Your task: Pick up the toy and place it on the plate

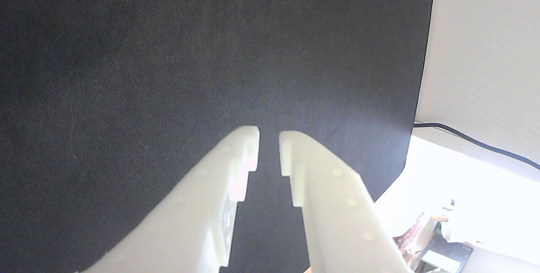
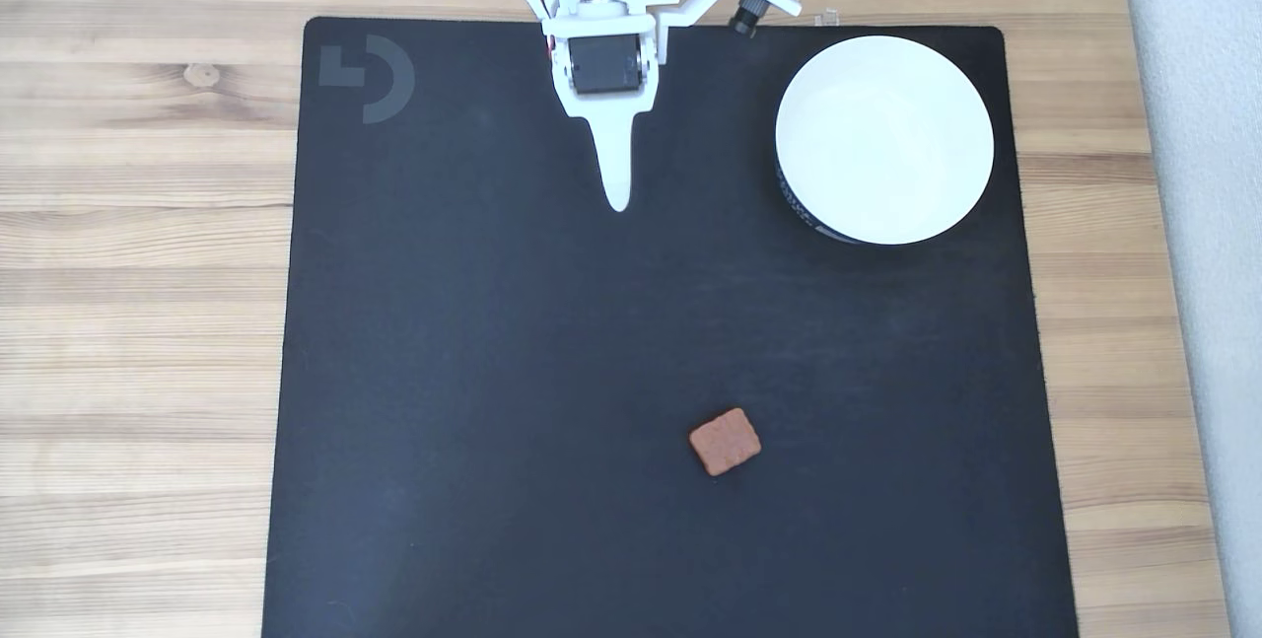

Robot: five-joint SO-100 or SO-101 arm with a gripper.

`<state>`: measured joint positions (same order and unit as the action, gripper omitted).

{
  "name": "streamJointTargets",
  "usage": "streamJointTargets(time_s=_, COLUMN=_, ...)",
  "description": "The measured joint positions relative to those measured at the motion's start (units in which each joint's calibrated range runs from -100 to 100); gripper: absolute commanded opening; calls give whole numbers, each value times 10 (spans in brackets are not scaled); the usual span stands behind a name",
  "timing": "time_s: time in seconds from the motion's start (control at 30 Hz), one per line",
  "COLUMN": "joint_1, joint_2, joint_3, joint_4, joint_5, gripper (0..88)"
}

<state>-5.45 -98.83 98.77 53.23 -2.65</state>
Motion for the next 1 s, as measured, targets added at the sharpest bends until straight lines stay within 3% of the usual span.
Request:
streamJointTargets(time_s=0.23, joint_1=49, joint_2=-1, joint_3=0, joint_4=0, joint_5=-1, gripper=25)
streamJointTargets(time_s=1.0, joint_1=47, joint_2=-1, joint_3=0, joint_4=0, joint_5=-1, gripper=25)
